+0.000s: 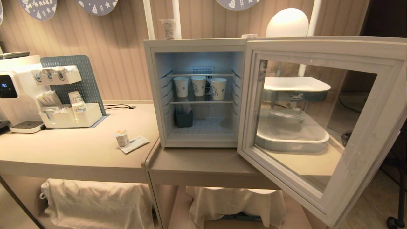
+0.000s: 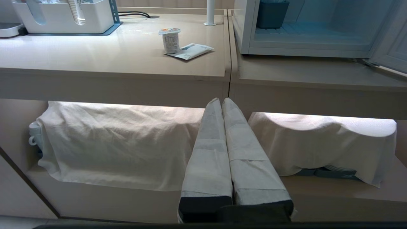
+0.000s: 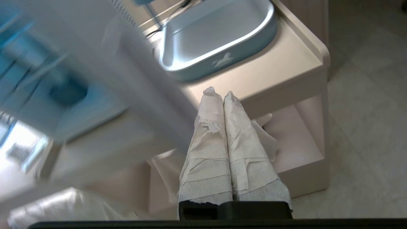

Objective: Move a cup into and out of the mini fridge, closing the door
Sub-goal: Close the freezer door

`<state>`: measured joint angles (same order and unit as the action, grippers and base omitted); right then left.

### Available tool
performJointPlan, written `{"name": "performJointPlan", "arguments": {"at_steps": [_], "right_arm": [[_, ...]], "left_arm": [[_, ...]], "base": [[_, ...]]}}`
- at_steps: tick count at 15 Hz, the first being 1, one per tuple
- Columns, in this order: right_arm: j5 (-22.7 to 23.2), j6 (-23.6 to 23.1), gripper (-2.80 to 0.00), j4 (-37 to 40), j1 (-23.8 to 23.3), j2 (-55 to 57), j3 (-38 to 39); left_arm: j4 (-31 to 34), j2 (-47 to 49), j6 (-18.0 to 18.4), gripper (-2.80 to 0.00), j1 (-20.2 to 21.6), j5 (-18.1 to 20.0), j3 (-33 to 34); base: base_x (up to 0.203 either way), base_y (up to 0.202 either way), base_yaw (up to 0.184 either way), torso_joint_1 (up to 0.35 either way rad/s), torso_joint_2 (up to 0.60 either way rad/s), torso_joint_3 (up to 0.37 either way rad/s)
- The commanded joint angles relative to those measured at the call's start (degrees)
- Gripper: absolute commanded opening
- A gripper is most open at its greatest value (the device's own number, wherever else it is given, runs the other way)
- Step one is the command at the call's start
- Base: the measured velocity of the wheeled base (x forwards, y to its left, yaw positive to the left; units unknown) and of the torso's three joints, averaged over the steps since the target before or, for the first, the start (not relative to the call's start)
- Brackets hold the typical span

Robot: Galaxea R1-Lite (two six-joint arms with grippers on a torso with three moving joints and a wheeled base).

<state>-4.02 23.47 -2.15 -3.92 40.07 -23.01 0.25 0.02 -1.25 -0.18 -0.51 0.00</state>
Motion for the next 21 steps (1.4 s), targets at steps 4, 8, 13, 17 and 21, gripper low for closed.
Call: {"name": "performJointPlan", "arguments": {"at_steps": [4, 8, 13, 17, 21], "right_arm": [[38.1, 4.7, -2.8, -16.2, -22.7, 42.4, -14.8], [69.6, 5.6, -2.8, -8.7, -23.6, 43.9, -17.1], [63.4, 6.2, -2.8, -7.7, -5.5, 43.5, -15.2], [42.2, 6.2, -2.8, -13.6, 16.0, 46.9, -16.0], [11.9, 3.4, -2.8, -22.7, 35.0, 61.5, -28.5]], "left_arm": [[0.0, 0.0, 0.0, -2.8, 0.0, 0.0, 0.2], [0.0, 0.0, 0.0, -2.8, 0.0, 0.0, 0.1], [0.0, 0.0, -0.1, -2.8, 0.0, 0.0, 0.1], [0.0, 0.0, -0.1, -2.8, 0.0, 0.0, 0.1], [0.0, 0.0, -0.1, -2.8, 0.0, 0.0, 0.1]], "base": [[0.0, 0.0, 0.0, 0.0, 0.0, 0.0], [0.0, 0.0, 0.0, 0.0, 0.0, 0.0], [0.0, 0.0, 0.0, 0.0, 0.0, 0.0], [0.0, 0.0, 0.0, 0.0, 0.0, 0.0], [0.0, 0.0, 0.0, 0.0, 0.0, 0.0]]}}
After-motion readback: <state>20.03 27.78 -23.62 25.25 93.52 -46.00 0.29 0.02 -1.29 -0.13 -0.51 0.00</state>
